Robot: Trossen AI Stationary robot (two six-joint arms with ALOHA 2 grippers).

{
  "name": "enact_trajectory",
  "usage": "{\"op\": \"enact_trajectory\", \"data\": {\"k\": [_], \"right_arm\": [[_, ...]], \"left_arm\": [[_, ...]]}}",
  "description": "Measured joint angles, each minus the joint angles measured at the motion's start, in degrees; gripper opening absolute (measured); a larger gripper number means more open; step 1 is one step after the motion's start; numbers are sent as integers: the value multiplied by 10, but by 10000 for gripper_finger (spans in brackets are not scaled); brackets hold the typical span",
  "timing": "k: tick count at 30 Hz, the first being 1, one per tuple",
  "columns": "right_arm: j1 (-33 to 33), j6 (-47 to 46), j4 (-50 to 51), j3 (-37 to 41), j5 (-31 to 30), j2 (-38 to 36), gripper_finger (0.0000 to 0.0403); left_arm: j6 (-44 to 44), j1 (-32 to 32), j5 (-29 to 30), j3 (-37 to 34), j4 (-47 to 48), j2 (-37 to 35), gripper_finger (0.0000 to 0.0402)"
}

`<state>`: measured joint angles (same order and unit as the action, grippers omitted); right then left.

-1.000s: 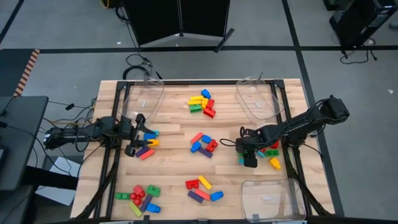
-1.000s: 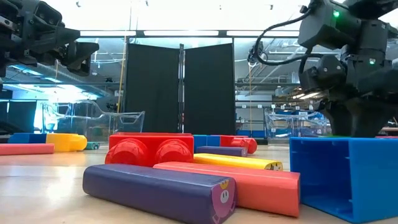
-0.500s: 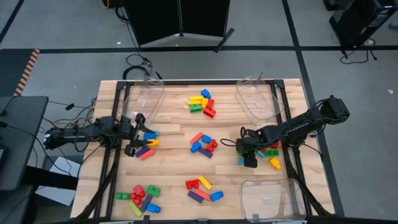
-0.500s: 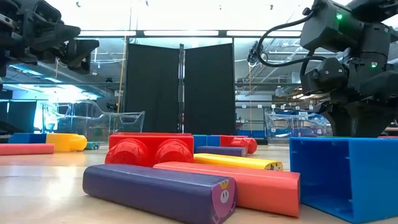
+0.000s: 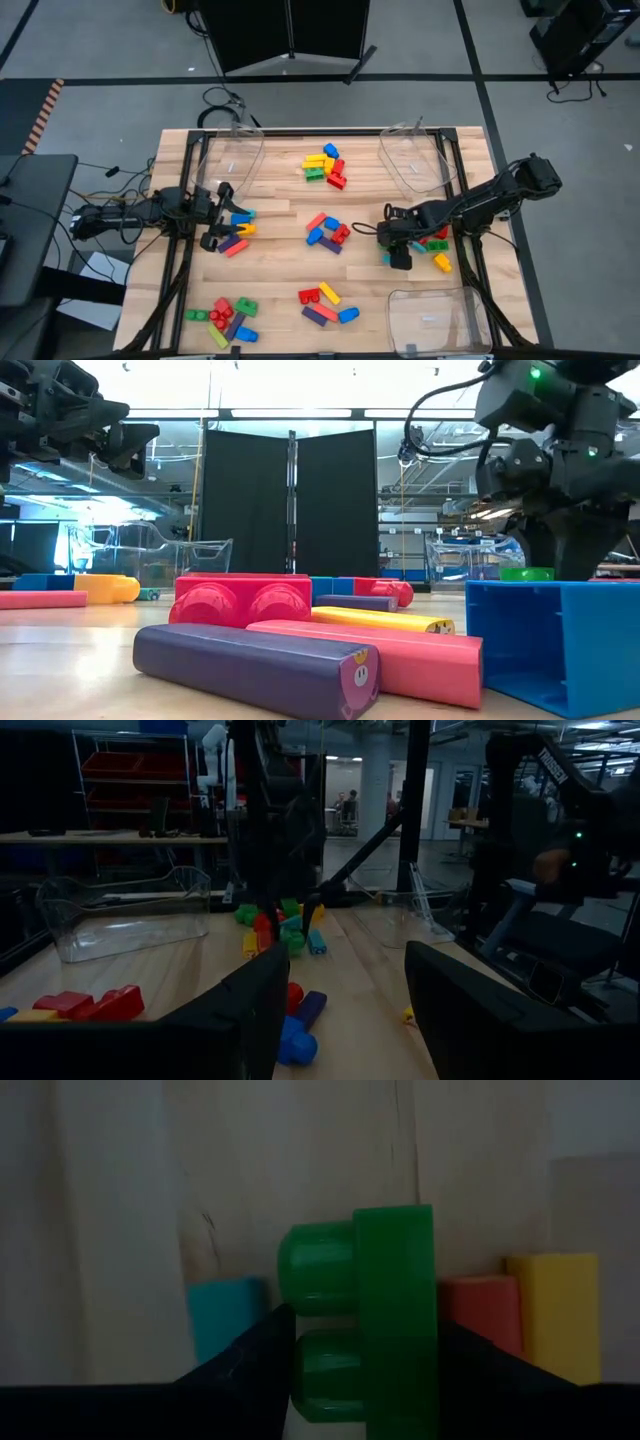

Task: Sort blocks by size
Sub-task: Put the green 2 stud game piece into the top right transparent bin

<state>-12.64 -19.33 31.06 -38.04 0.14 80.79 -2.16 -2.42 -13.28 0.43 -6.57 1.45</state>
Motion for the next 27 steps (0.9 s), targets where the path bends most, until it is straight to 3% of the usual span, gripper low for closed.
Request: {"op": "enact_trajectory", "data": {"k": [15, 27], "right_arm": [[0, 13, 95, -100, -14, -14, 184], [57, -4, 126, -135, -54, -148, 186]], "left_arm": [[0, 0, 0, 0, 0, 0, 208], [0, 0, 0, 0, 0, 0, 208]]}}
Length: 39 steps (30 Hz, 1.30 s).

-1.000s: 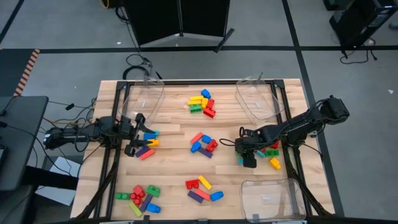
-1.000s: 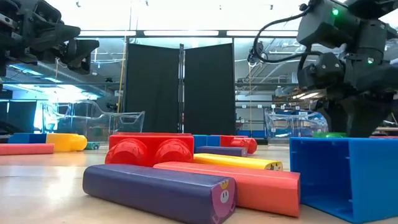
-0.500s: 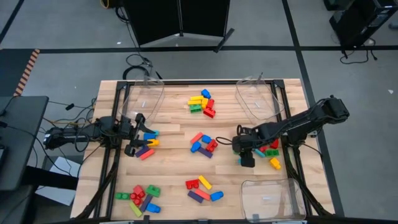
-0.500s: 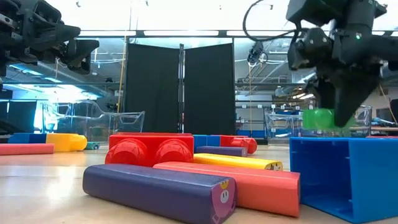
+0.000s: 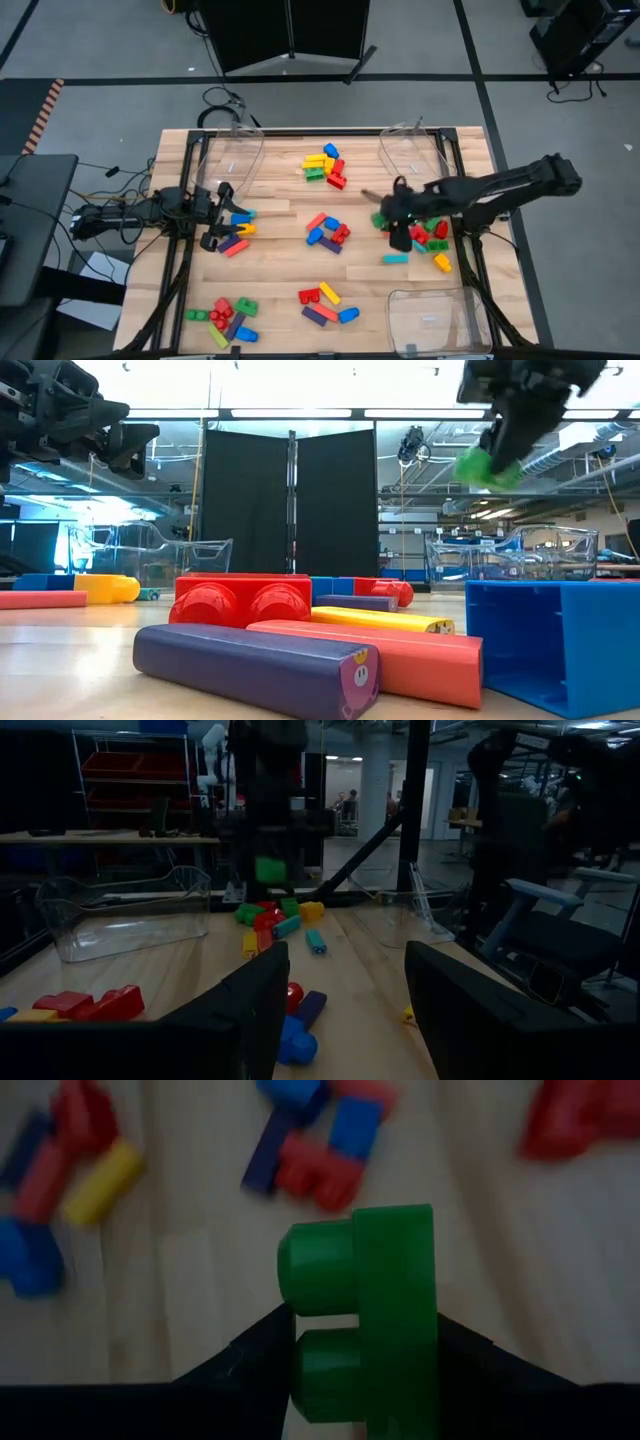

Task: Sort blocks by size
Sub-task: Put the green 2 stud game piece into the top right transparent bin

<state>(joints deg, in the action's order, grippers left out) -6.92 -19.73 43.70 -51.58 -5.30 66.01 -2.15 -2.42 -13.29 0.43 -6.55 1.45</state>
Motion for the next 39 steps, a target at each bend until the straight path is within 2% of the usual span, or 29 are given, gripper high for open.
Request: {"op": "enact_trajectory", "data": {"k": [5, 9, 17, 19, 22, 25, 30, 39], "right_arm": [[49, -7, 2, -25, -35, -53, 185], [113, -5, 16, -63, -64, -72, 185], [308, 54, 124, -149, -75, -29, 185], [365, 68, 138, -153, -61, -10, 185], [445, 78, 143, -140, -5, 19, 185], [503, 78, 146, -113, 32, 52, 185], [546, 84, 143, -62, 34, 100, 185], [553, 88, 85, 4, 37, 170, 192]], "left_arm": [[0, 0, 0, 0, 0, 0, 208], [0, 0, 0, 0, 0, 0, 208], [0, 0, 0, 0, 0, 0, 208], [0, 0, 0, 0, 0, 0, 208], [0, 0, 0, 0, 0, 0, 208], [0, 0, 0, 0, 0, 0, 208], [0, 0, 0, 0, 0, 0, 208], [0, 0, 0, 0, 0, 0, 208]]}}
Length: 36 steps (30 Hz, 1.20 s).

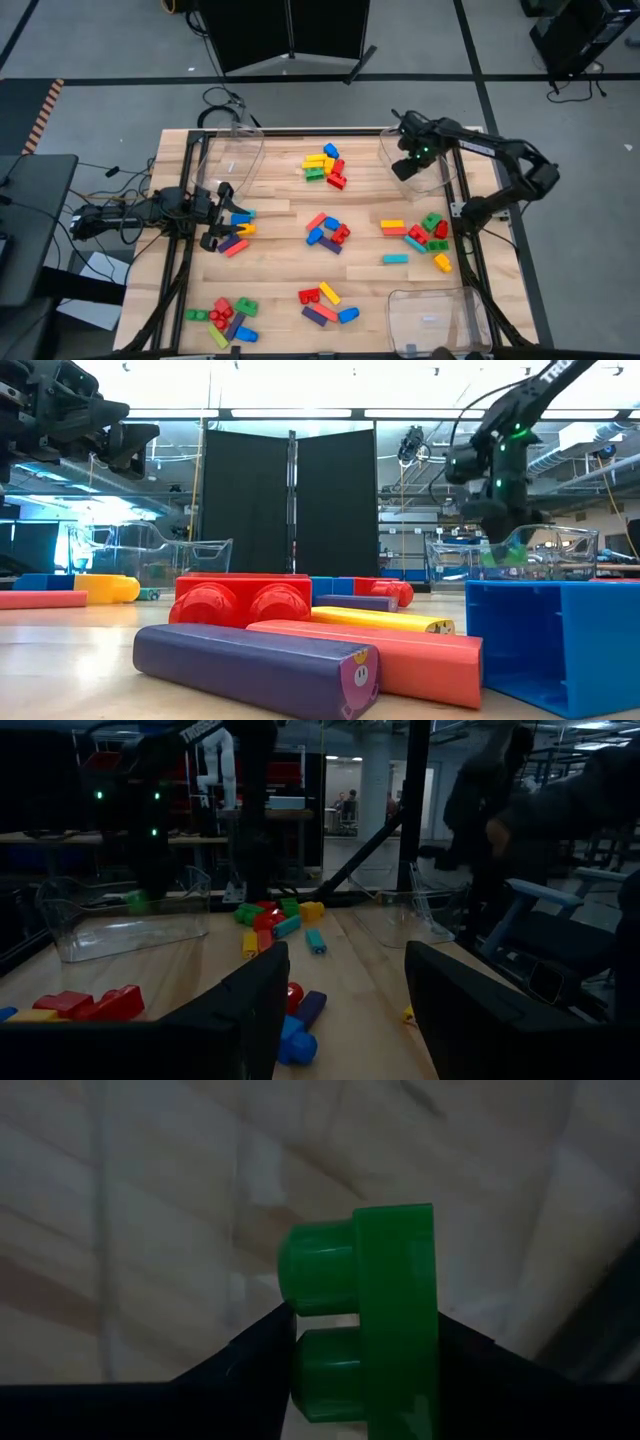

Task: Sort blocks by size
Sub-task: Put the green 2 stud game piece into the top right transparent bin, then put the orange block into the top left transparent bin

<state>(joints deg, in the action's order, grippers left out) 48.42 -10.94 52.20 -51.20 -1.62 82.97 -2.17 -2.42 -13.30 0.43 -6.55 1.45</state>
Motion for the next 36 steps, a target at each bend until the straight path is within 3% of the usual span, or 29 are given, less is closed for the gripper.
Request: {"op": "enact_trajectory", "data": {"k": [10, 26, 32, 36], "right_arm": [[11, 7, -17, 8, 19, 41, 204], [25, 10, -20, 8, 19, -30, 232], [25, 11, -11, 8, 18, -95, 219], [20, 10, 30, 8, 8, -149, 180]], "left_arm": [[0, 0, 0, 0, 0, 0, 208], [0, 0, 0, 0, 0, 0, 208], [0, 0, 0, 0, 0, 0, 208], [0, 0, 0, 0, 0, 0, 208]]}}
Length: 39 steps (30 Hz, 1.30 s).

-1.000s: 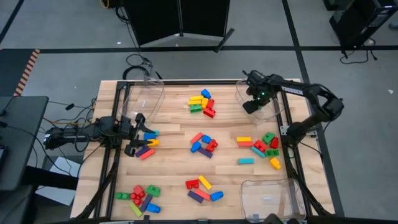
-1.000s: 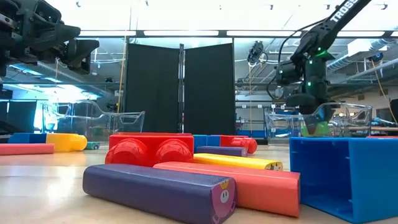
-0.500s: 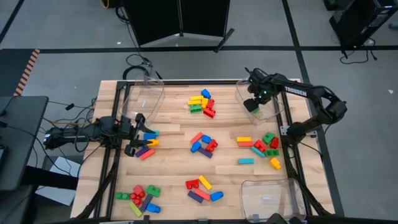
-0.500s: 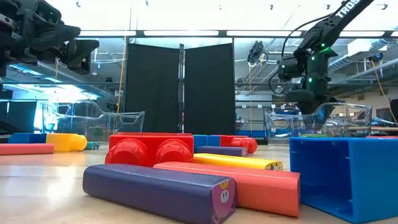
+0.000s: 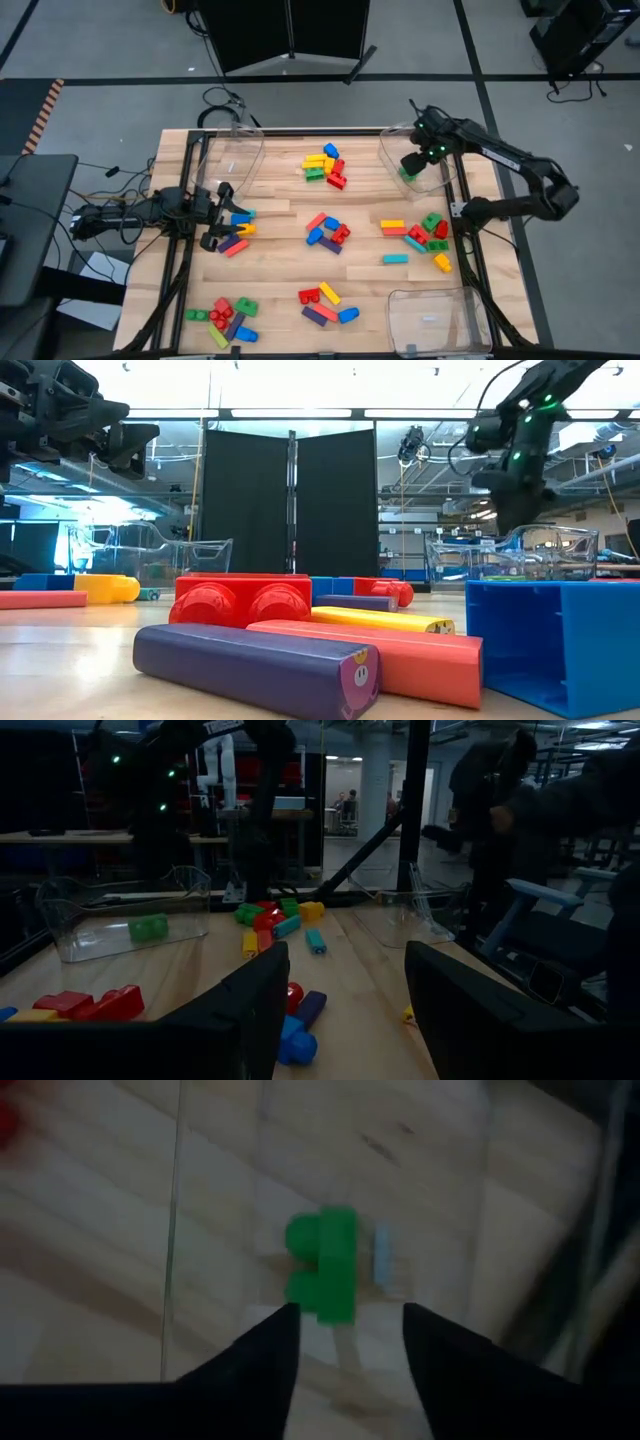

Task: Sort blocks by size
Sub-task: Put the orange block into the top left transparent bin

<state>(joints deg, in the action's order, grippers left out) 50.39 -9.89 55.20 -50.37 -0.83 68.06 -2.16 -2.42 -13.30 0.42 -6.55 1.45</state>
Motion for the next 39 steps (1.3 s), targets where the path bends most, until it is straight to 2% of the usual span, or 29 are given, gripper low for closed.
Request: {"op": "enact_trajectory", "data": {"k": [3, 8, 9, 13, 17, 22, 26, 32, 39], "right_arm": [[-15, -6, 31, 0, 0, -43, 130], [-67, -49, 62, 0, 0, -112, 23], [-81, -64, 64, 0, 0, -125, 13], [-166, -162, 66, 0, -6, -169, 15], [-296, -266, 65, 0, -48, -184, 7], [-471, -401, 46, 0, -129, -157, 6], [-574, -490, 7, 0, -173, -123, 5], [-648, -588, -20, 0, -201, -66, 5], [-665, -622, -69, 0, -201, -12, 5]], "left_arm": [[0, 0, 0, 0, 0, 0, 208], [0, 0, 0, 0, 0, 0, 208], [0, 0, 0, 0, 0, 0, 208], [0, 0, 0, 0, 0, 0, 208], [0, 0, 0, 0, 0, 0, 208], [0, 0, 0, 0, 0, 0, 208], [0, 0, 0, 0, 0, 0, 208], [0, 0, 0, 0, 0, 0, 208], [0, 0, 0, 0, 0, 0, 208]]}}
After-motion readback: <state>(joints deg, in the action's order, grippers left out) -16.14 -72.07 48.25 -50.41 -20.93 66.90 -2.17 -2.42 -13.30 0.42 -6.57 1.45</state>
